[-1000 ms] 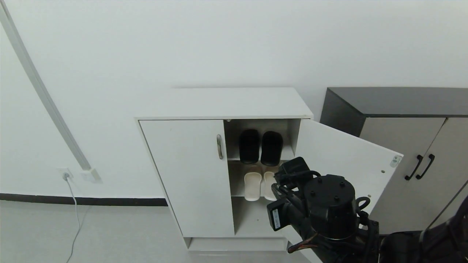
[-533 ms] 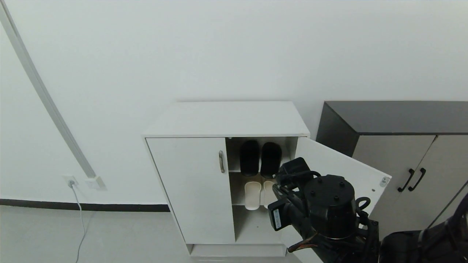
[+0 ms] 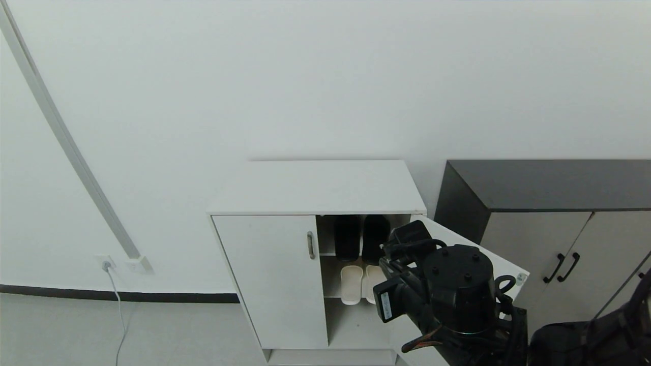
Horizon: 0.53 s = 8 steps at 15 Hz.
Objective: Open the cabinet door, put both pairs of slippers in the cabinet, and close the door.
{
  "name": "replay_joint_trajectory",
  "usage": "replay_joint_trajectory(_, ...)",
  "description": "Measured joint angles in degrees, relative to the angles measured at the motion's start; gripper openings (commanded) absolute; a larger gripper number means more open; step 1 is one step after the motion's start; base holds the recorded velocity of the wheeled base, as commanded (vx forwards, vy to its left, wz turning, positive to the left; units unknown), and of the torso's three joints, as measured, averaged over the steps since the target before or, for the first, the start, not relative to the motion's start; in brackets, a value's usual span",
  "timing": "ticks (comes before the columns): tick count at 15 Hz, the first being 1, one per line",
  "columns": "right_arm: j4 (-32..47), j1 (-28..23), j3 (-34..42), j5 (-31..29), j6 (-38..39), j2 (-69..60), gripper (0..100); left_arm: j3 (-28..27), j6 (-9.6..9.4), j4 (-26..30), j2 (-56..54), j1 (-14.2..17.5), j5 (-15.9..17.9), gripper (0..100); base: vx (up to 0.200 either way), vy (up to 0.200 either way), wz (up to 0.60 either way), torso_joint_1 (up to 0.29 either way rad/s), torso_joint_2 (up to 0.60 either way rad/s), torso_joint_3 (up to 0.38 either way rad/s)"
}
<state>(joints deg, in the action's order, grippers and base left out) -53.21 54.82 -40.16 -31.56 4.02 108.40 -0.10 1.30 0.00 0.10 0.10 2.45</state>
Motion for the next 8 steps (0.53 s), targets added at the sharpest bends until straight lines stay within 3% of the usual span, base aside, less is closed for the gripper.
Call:
replay_joint_trajectory(5,-2.2,-0.7,0.3,0.2,-0.1,0.1,0,0.0,0.00,0.0,0.0,0.0,0.0,0,0.000,0.000,0.00,0.170,-0.36,-0.191)
replay_joint_trajectory(8,-3.3,-1.9,0.6,0.3,-0.6,0.6,0,0.0,0.00,0.0,0.0,0.0,0.0,0,0.000,0.000,0.00,0.014,-0.02,-0.015)
